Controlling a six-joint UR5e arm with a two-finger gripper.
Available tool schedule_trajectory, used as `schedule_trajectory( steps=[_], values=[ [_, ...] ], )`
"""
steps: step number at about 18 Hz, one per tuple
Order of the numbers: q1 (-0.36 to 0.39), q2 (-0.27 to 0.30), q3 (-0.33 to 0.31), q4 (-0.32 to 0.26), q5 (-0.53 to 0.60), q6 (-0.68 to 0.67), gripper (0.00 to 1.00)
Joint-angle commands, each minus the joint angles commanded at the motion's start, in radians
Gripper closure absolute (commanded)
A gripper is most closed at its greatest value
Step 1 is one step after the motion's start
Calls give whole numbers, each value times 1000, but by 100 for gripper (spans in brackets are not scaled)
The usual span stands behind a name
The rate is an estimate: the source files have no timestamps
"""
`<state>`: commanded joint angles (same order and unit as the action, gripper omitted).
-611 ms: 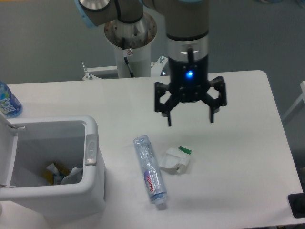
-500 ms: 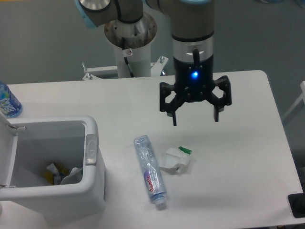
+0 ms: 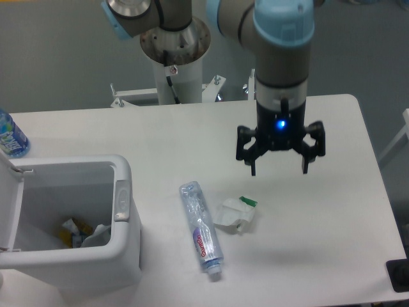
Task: Place the trash in the trash can
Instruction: 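Move the gripper down over the crumpled white paper wrapper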
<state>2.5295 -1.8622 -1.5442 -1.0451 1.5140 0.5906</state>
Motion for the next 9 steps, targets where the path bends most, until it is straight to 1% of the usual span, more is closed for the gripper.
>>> schedule_trajectory(
  steps=[1,2,3,4,5,7,9],
  values=[
    [0,-9,-38,66,2,-5,0],
    [-2,-17,-66,103,3,-8,0],
    [-2,-29,-82,125,3,0,0],
    [-2,-38,-86,126,0,12,0],
    [0,-49,-88,126,0,59,0],
    [2,-86,-94,128,-5,196,0],
    [5,-107,-97,128,-6,286,0]
  ],
)
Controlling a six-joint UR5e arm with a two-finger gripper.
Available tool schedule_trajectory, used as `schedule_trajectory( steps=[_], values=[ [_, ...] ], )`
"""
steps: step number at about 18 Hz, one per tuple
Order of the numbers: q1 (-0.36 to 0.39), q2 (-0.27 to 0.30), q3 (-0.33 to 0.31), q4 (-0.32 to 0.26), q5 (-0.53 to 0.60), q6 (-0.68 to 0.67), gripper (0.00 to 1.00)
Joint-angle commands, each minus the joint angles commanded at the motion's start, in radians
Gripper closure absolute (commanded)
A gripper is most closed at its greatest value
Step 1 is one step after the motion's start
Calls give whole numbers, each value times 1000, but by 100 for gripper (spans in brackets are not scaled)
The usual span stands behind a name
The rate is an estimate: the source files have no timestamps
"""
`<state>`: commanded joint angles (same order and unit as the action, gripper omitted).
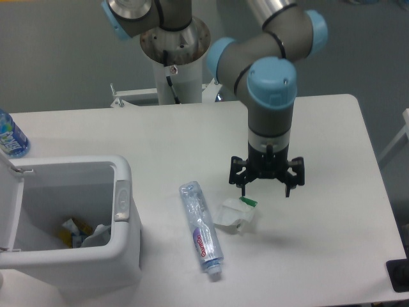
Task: Place the trash in the trash can
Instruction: 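Move the gripper down over the crumpled white paper wrapper, then close the gripper on the white paper wrapper and lift it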
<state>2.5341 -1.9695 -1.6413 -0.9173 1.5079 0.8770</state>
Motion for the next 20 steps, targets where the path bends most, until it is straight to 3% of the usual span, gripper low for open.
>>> schedule_trajectory(
  steps=[8,11,15,19,20],
  values=[
    [-18,-77,-34,8,5,94,0],
    [-38,-97,-60,57,6,92,0],
    [-46,-109,-71,81,8,88,0],
    [-51,-121,-61,89,47,89,11],
    [-51,-123,-58,89,49,85,26]
  ],
)
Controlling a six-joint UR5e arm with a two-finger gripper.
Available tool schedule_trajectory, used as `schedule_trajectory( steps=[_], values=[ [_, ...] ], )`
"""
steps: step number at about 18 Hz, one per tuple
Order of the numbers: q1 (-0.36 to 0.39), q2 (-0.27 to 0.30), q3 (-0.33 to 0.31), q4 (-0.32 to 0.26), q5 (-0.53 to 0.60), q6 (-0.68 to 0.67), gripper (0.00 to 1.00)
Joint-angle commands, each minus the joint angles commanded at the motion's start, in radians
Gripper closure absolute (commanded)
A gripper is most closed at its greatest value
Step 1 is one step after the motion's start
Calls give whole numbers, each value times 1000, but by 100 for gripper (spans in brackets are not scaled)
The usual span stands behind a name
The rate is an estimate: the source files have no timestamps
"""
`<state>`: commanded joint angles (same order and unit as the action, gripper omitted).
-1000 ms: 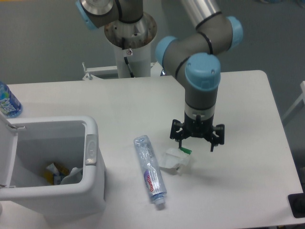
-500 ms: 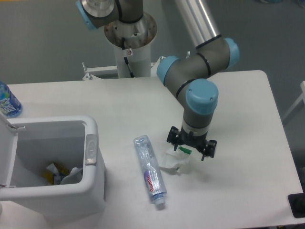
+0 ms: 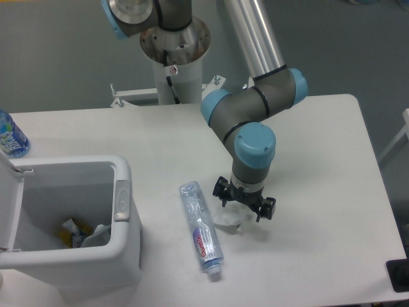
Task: Place the trash in the trash can
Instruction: 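Close the gripper on the white paper wrapper and lift it, then carry the wrapper over the trash can and open the gripper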
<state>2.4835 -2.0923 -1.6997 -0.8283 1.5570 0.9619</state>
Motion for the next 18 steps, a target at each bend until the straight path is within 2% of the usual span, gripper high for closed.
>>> schedule_trajectory(
  steps=[3,4,9,11,13,15,18],
  values=[
    [-9,5,-5,6,3,0,79],
    [-9,5,-2,6,3,0,91],
    [-5,20,26,5,-3,-29,100],
    [21,35,61,3,-9,-35,100],
    [57,61,130,2,-38,-70,100],
    [60,106,182,2,-130,-199,100],
    [57,179,225,2,-242,-401,100]
  ],
)
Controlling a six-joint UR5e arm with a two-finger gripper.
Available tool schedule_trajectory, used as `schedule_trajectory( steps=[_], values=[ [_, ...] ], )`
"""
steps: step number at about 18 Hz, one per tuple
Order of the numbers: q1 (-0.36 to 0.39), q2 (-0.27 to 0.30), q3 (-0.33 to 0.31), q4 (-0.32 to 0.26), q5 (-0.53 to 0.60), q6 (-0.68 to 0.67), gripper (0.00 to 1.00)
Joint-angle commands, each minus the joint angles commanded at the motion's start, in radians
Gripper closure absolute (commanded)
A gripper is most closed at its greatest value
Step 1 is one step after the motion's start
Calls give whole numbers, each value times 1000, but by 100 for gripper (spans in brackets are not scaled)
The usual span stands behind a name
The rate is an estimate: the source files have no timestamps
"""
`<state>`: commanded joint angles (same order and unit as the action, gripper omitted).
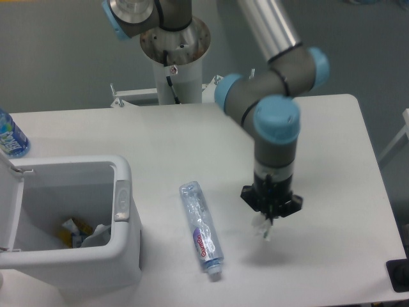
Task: Place the trash in the trash can
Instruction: 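Carry the wrapper over the trash can and open the gripper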
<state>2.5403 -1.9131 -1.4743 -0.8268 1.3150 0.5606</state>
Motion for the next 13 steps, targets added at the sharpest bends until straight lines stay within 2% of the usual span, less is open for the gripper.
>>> schedule_trajectory(
  steps=[4,8,13],
  values=[
    [-52,94,19,2,-112,-250,100],
    [-146,166,8,0,-119,-398,100],
    [-279,204,-6,-5,-118,-442,100]
  ],
)
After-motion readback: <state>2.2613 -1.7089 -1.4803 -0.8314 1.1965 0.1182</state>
